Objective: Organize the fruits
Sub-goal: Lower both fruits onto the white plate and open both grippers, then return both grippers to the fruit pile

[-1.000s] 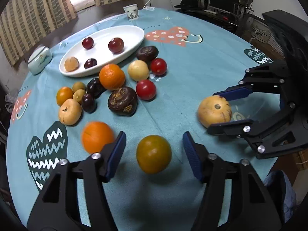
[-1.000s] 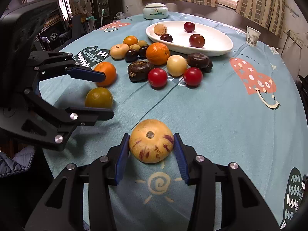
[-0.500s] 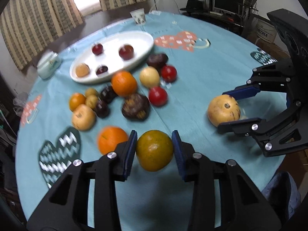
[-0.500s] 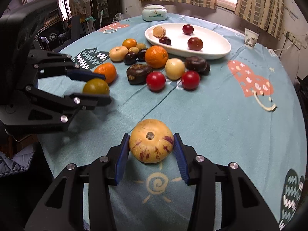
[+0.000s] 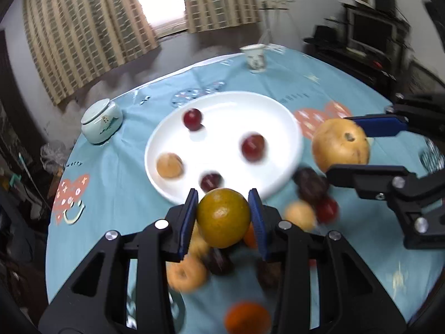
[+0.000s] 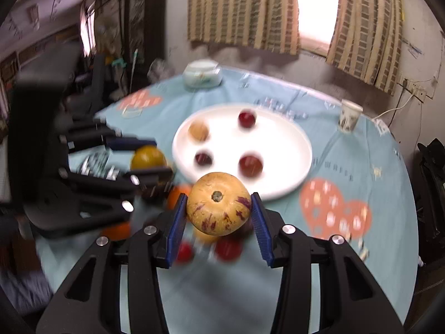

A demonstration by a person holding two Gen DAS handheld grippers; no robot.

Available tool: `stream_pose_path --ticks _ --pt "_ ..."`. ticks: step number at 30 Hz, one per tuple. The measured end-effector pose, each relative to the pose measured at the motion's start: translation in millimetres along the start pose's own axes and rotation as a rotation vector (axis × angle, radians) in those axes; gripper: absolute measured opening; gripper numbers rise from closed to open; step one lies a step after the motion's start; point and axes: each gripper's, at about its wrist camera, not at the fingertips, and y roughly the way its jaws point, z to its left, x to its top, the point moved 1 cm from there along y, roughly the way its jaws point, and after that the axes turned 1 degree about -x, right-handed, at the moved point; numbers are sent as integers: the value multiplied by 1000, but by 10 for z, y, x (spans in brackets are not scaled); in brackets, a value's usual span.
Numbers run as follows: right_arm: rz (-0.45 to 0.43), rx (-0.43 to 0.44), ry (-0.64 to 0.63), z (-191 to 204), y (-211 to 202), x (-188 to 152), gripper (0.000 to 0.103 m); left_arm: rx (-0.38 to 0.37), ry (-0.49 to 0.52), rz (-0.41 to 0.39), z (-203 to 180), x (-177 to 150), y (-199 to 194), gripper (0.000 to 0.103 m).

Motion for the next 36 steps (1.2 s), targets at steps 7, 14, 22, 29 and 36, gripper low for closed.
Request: stream_pose_path --ticks 7,14,22,29,36 --pt "-25 -11 120 -425 529 552 46 -20 -152 64 511 485 535 38" --pt "48 -46 181 -616 1111 751 46 -16 -183 144 578 513 928 38" --pt "69 -68 245 -674 1265 788 60 -23 -164 96 586 549 857 66" --pt "34 -36 201 -493 752 588 60 -23 -208 38 793 278 359 74" --pt "31 -1 64 13 116 -98 60 -43 -114 10 724 -430 -275 78"
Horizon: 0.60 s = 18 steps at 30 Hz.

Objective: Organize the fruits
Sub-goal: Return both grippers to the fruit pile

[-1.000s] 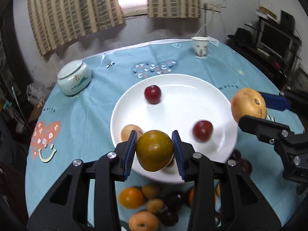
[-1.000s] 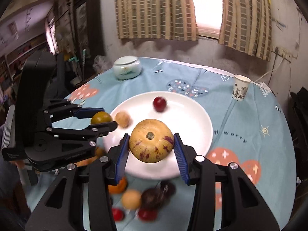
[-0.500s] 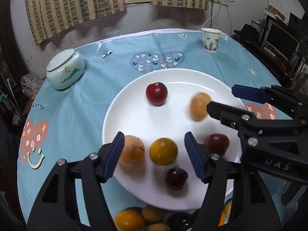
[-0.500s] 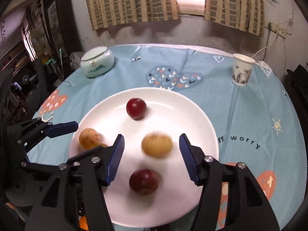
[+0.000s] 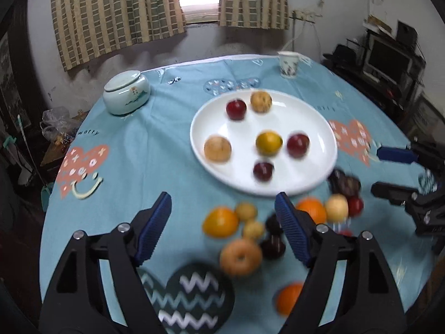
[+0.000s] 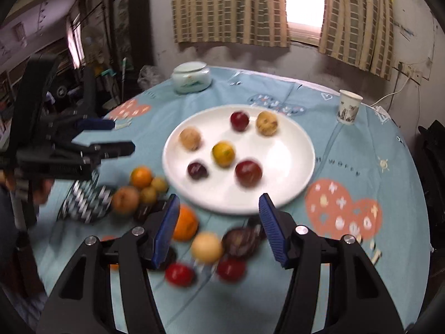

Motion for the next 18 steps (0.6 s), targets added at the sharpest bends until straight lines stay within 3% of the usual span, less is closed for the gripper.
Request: stream_pose_path --ticks 2,4,8,18 --pt "26 -2 -35 104 -102 -257 60 -10 45 21 -83 -215 -78 78" --pt "45 -24 -56 174 -149 -451 68 -23 87 38 -200 -442 -149 78" --pt "70 -48 -75 273 -168 -716 68 -58 135 73 -409 -736 -171 78" --pt "77 -34 -66 364 -115 -820 68 -81 150 120 -668 -829 35 78"
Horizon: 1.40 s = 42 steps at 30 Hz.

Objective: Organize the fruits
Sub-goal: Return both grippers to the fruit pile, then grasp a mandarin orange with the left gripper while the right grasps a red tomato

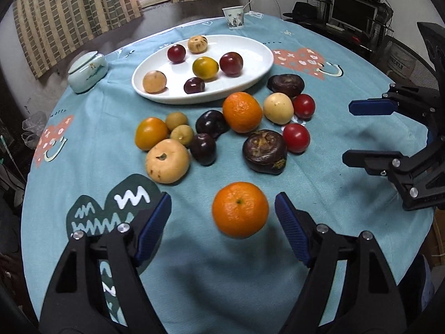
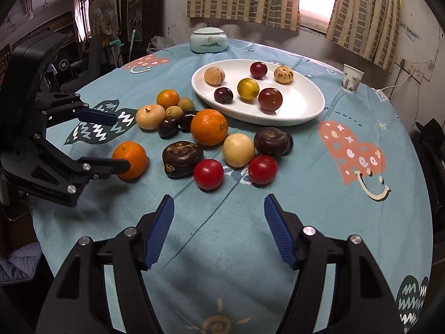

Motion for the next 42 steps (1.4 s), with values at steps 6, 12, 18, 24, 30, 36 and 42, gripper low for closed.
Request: stream_pose_path --ticks 6,12,18,24,30,36,42 --pt "10 -6 59 -110 86 6 68 -13 -16 19 -34 6 136 67" --pt "22 6 84 -146 196 12 68 -52 -31 -5 -35 40 179 44" --pt "32 93 17 62 319 107 52 -118 -114 -47 90 32 214 44" --pt "79 67 -9 101 538 197 41 -138 -131 -57 122 28 219 45" --pt "83 60 -36 113 553 211 31 -142 -134 -64 129 20 218 45" --pt "84 50 -34 74 489 155 31 -107 -114 -61 77 7 192 45" --pt "83 52 -33 78 407 102 31 -61 -110 -53 54 -3 139 45"
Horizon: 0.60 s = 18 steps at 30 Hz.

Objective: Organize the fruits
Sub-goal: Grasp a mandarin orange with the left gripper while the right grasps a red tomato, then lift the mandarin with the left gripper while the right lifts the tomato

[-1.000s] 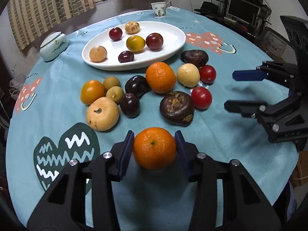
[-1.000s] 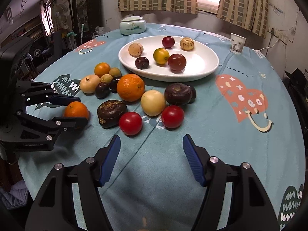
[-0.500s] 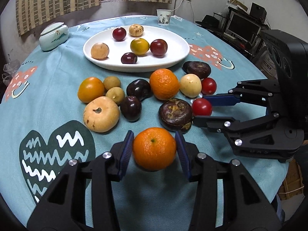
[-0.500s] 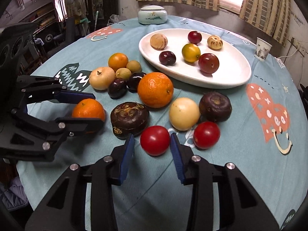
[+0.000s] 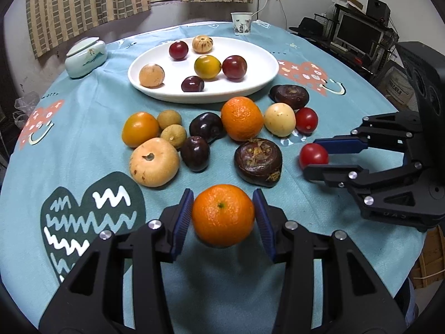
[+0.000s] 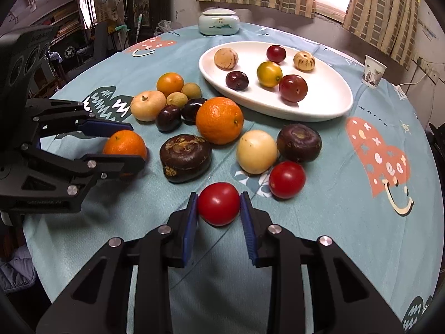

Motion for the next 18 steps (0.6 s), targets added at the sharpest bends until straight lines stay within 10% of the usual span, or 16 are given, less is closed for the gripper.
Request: stream_pose_path --ticks 18 --pt "-30 29 3 114 -166 -58 31 79 9 -14 -93 29 -155 45"
